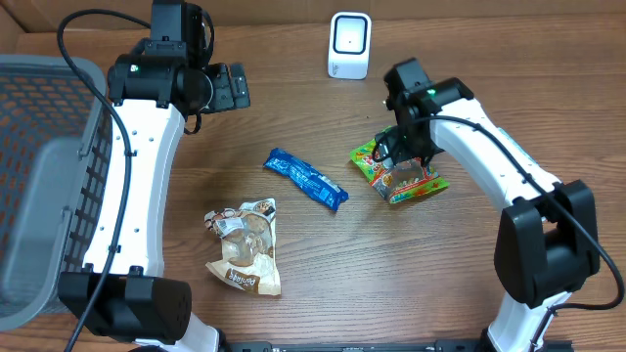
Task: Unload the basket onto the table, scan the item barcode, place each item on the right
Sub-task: 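Grasp the yellow Haribo Zourr packet with the right gripper, then carry the Haribo Zourr packet up to the white scanner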
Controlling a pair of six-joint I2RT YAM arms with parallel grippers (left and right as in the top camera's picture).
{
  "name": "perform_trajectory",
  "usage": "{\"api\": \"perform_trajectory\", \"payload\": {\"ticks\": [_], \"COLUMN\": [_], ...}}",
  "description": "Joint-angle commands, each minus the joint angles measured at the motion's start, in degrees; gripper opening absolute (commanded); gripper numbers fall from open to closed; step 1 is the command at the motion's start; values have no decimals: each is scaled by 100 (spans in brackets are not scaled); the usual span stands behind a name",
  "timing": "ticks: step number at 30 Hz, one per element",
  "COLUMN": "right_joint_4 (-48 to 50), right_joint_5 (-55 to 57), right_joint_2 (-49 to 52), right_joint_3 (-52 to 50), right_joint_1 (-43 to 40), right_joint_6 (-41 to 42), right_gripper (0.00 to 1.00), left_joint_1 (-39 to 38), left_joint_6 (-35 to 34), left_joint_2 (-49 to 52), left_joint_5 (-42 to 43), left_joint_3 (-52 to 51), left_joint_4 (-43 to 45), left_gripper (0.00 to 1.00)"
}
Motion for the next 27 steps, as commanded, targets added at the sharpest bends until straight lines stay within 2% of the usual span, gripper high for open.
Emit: {"api": "perform_trajectory", "payload": {"ticks": [1,6,11,16,18,21,22,27], "right_joint_4": [315,938,1663,2166,2234,2286,2291,2081], "right_joint_5": [-498,-632,-651,-649,-658,-669,-680,-717], "right_joint_2": [-79,-55,-24,-24,-24,-24,-24,-72], "right_joint_3": [-363,-949,-1587,-1989,-2033,-2020,-2011,-1602], "right_joint_1": [-144,-175,-175,-175,-175,-175,-175,-175], "right_joint_6": [-651,-774,-772,-748,-704,-476,-437,46], "right_gripper": [93,88,77,59,47,9,4,4], "left_joint_1": [-11,-11,-11,-11,-11,-11,-11,-11], "left_joint_6": [24,24,24,22,24,22,22,24], "left_joint_2": [28,28,28,28,28,28,28,28], "left_joint_5": [-52,-50,-50,-52,-50,-50,-50,-50], "left_joint_3": [157,157,157,157,157,157,157,157], "left_joint_4": [7,7,7,7,7,7,7,7], "left_gripper": [100,100,100,100,100,100,100,100]}}
